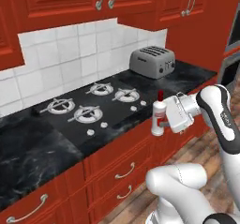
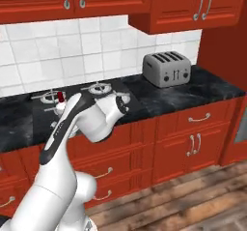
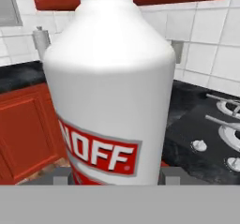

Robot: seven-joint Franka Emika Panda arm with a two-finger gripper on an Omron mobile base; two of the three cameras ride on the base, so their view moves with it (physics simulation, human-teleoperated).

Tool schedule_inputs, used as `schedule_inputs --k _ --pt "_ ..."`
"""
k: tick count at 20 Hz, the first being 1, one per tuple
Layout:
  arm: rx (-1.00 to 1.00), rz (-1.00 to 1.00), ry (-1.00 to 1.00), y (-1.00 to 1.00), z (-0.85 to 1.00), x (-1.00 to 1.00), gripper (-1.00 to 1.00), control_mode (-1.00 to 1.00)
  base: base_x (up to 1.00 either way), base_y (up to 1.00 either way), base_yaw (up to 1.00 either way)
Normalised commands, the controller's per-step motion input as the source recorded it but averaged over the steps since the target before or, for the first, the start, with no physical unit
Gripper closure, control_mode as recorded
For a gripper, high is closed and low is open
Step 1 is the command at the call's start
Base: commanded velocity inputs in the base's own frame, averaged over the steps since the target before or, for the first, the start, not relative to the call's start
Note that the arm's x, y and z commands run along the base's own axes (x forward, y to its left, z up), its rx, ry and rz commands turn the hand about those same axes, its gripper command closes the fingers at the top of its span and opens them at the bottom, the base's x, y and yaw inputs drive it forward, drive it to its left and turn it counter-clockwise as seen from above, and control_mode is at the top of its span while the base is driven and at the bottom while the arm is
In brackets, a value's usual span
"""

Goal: Place the drinks on the dining counter in a tight cluster.

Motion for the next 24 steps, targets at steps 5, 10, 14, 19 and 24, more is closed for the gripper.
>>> schedule_inputs --k 5,10,14,19,24 --pt "0.0 0.0 0.0 0.0 0.0 0.0 1.0 1.0 0.0 -0.32 -0.84" --pt "0.0 0.0 0.0 0.0 0.0 0.0 1.0 1.0 0.07 -0.2 -0.84" --pt "0.0 0.0 0.0 0.0 0.0 0.0 1.0 1.0 0.0 -0.28 -0.79" --pt "0.0 0.0 0.0 0.0 0.0 0.0 1.0 1.0 0.07 -0.67 -0.57" --pt "0.0 0.0 0.0 0.0 0.0 0.0 1.0 1.0 0.74 -1.0 0.07"
